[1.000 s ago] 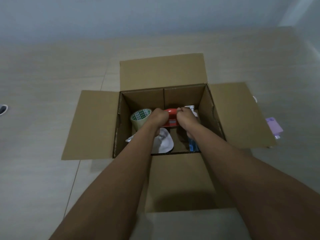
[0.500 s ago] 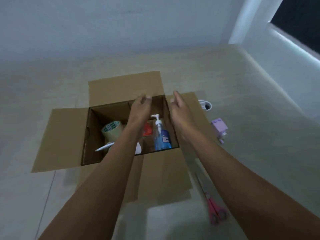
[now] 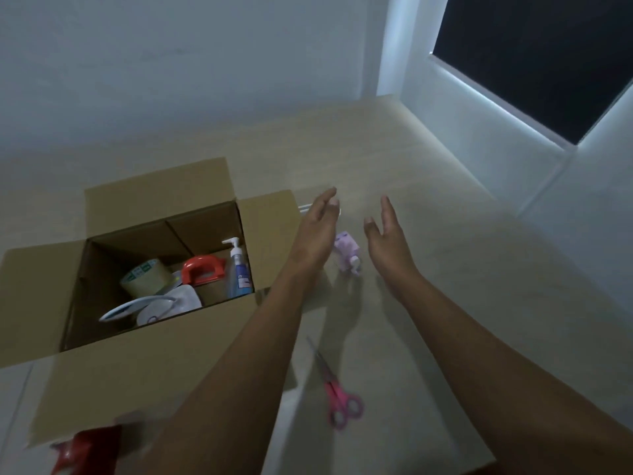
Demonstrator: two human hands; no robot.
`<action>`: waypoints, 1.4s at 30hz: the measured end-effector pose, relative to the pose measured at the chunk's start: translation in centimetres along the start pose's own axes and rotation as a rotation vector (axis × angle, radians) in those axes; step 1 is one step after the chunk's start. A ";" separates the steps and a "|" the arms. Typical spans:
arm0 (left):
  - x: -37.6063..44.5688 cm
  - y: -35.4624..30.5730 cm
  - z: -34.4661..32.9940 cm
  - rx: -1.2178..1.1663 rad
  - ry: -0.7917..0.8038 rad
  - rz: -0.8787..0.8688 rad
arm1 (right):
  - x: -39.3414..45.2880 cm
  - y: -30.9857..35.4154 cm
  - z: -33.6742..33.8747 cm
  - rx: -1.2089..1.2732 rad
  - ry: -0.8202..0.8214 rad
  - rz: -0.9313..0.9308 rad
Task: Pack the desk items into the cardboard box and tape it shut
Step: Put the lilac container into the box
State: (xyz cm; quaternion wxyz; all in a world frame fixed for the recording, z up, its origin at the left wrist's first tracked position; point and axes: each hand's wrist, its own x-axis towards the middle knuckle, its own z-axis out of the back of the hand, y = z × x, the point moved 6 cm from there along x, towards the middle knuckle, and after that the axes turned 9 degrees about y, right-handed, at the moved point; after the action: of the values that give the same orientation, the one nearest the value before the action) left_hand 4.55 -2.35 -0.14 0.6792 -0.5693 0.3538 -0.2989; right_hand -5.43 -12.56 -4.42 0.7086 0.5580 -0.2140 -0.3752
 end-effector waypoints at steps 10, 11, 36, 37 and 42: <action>3.6 10.5 -5.6 -0.056 -0.094 0.219 | 2.0 -10.7 -0.4 0.032 0.106 -0.141; 4.3 11.4 -5.2 -0.059 -0.133 0.238 | 2.3 -11.7 -1.0 0.023 0.116 -0.144; 6.9 9.3 -7.5 -0.467 -0.039 0.066 | 3.1 -7.5 2.9 0.114 -0.096 0.128; 6.7 8.1 -7.8 -0.480 -0.028 0.050 | 3.0 -6.4 3.6 0.112 -0.103 0.136; 5.3 2.2 -6.3 -0.420 0.008 -0.020 | 2.3 -0.7 5.5 0.073 -0.088 0.221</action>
State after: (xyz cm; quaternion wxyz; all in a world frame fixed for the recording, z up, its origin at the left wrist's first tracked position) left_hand 2.36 -9.81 -3.65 0.5411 -0.7007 0.4056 -0.2275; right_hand -8.18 -17.90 -3.83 0.7148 0.5395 -0.3184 -0.3109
